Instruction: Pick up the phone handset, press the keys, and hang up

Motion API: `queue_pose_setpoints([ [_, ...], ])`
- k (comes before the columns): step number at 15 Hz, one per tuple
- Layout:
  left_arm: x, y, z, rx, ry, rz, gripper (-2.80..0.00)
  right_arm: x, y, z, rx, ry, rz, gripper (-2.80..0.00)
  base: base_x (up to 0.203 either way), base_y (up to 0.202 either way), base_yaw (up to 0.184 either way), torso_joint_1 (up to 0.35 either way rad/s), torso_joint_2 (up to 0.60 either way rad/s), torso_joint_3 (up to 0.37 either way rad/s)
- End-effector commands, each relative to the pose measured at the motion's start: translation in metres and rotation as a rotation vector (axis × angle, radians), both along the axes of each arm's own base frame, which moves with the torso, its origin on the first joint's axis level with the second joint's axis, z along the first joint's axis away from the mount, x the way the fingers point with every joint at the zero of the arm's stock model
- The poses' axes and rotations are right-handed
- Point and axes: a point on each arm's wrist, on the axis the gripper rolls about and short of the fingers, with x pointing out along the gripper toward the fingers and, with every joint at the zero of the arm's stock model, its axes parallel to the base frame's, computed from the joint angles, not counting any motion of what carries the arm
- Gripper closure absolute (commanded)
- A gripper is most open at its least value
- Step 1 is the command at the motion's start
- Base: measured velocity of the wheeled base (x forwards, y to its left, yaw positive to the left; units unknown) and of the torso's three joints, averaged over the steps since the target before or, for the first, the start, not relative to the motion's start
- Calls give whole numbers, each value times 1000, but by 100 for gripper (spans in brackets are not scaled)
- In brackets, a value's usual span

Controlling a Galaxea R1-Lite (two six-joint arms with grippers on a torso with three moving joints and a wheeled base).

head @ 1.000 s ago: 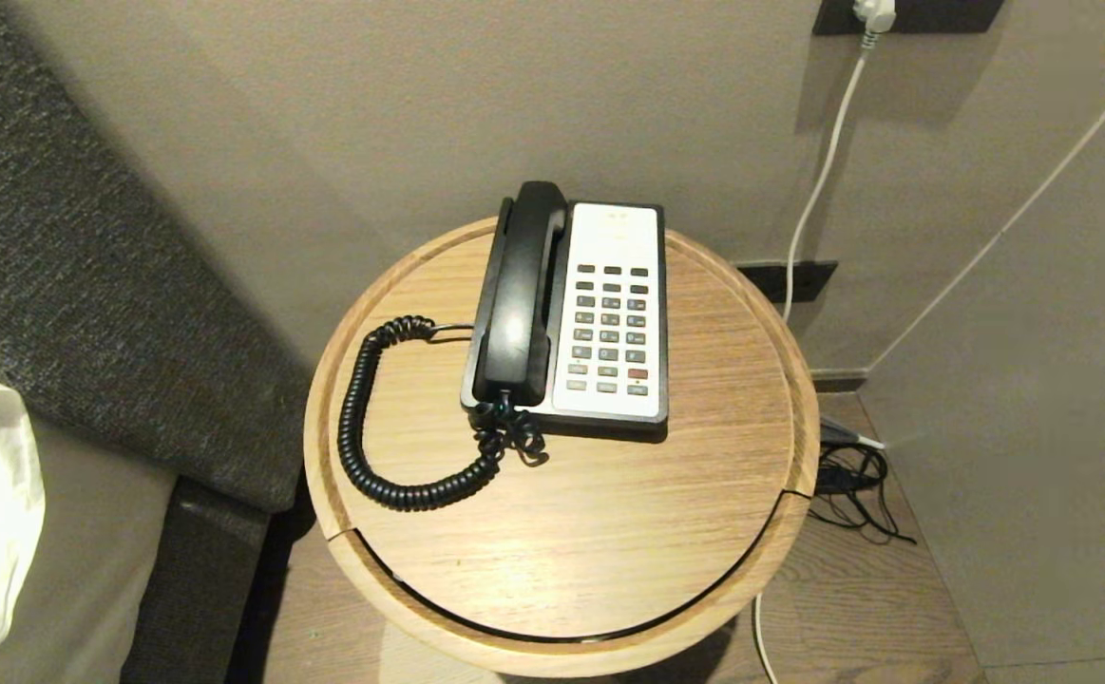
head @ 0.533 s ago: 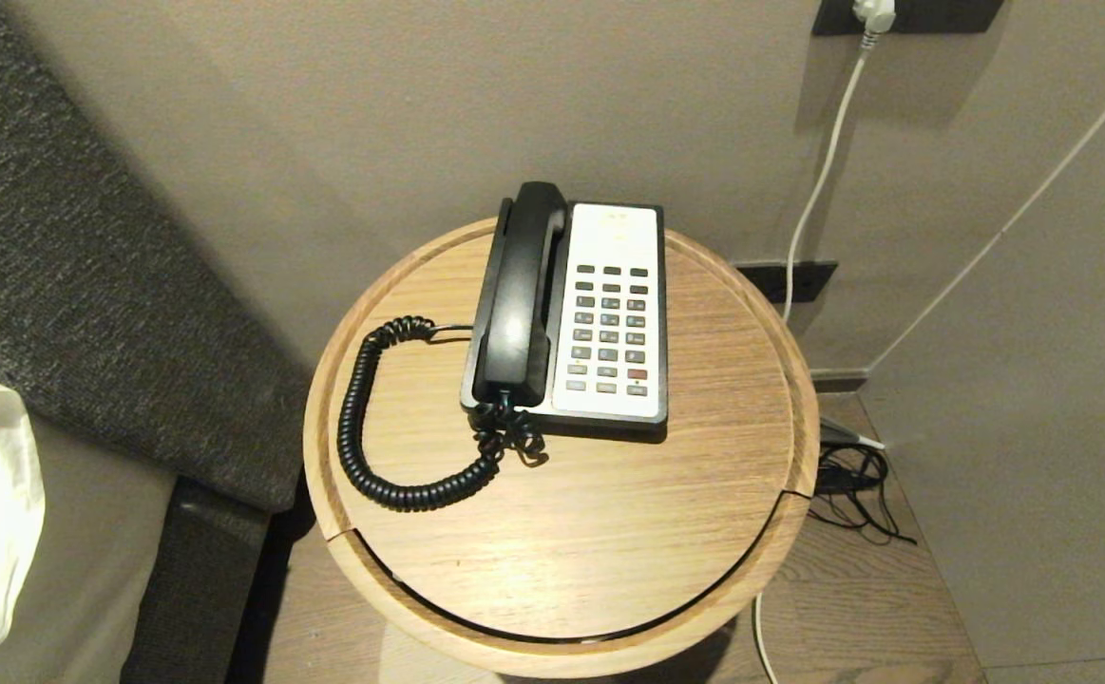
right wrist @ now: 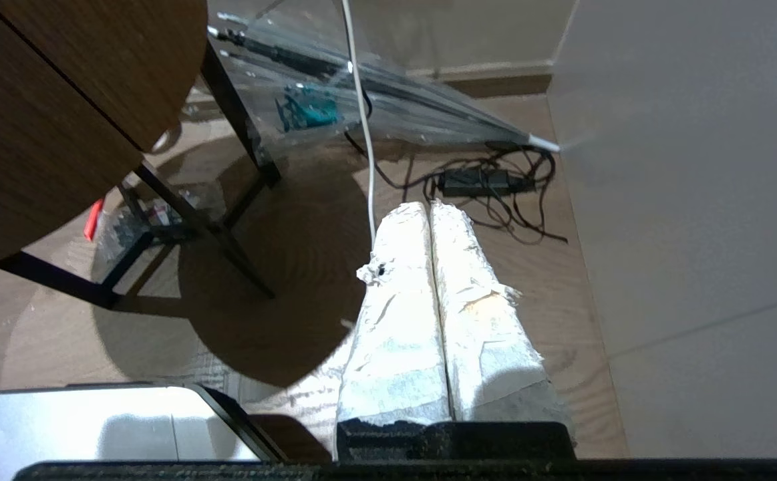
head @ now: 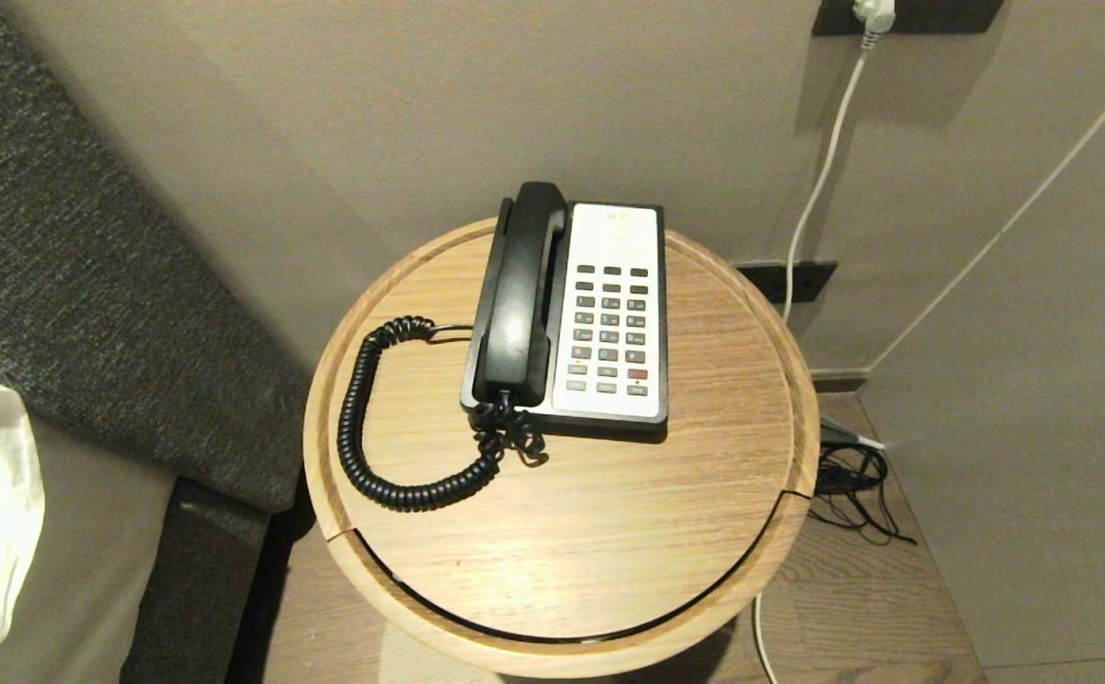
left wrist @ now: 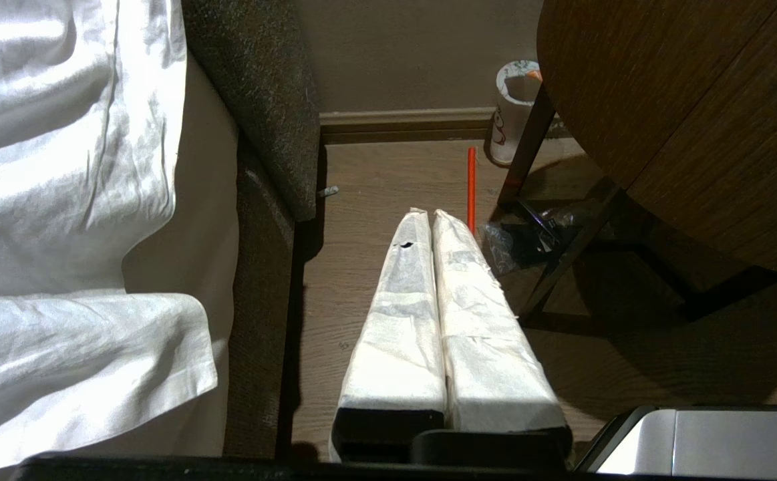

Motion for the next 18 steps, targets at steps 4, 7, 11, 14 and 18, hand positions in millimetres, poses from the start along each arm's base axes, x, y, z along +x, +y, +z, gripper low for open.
queue_pose_setpoints([
  [4,-1,0,1,22,23,0,0,0,0,0,-61,12,10,0,0,0,0,0,0,0],
  [7,-1,0,1,7,14,2,0,0,0,0,-73,3,17,0,0,0,0,0,0,0],
  [11,0,0,1,4,44,5,0,-1,0,0,-74,18,23,0,0,0,0,0,0,0],
  [14,-1,0,1,-13,17,5,0,0,0,1,-73,-11,19,0,0,0,0,0,0,0],
  [18,-1,0,1,-20,10,6,0,1,0,1,-72,-32,18,0,0,0,0,0,0,0],
])
